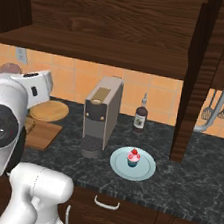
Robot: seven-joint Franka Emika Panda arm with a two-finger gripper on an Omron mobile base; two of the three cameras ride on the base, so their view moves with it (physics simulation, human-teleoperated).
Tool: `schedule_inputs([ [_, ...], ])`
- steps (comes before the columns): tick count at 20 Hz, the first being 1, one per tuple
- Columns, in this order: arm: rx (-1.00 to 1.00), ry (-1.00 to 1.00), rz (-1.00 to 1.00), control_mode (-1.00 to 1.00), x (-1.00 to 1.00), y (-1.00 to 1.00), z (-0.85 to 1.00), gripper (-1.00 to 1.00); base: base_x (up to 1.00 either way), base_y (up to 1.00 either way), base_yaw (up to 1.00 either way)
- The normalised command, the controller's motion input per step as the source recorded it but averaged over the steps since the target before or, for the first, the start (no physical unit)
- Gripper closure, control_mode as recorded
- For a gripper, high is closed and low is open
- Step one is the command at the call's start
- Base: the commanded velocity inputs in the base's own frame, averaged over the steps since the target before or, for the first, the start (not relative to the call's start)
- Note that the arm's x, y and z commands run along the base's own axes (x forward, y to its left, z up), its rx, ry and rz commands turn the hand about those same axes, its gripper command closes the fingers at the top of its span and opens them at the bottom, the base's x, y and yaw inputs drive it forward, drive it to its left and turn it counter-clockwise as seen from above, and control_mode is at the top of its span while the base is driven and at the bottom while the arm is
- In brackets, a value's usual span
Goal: From the different types of pastries on the counter, select a croissant and place it on the cutting board. Then retrieve a jar of jam from the cabinet and place it alongside the croissant on the cutting board.
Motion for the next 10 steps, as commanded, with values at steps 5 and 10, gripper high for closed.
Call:
schedule_inputs([
  [5, 0.05, 0.05, 0.26, -1.0, -0.12, -0.02, -0.37, 1.0, 0.0, 0.0, 0.0],
  [10, 0.0, 0.02, 0.25, -1.0, -0.55, 0.08, -0.62, 1.0, 0.0, 0.0, 0.0],
])
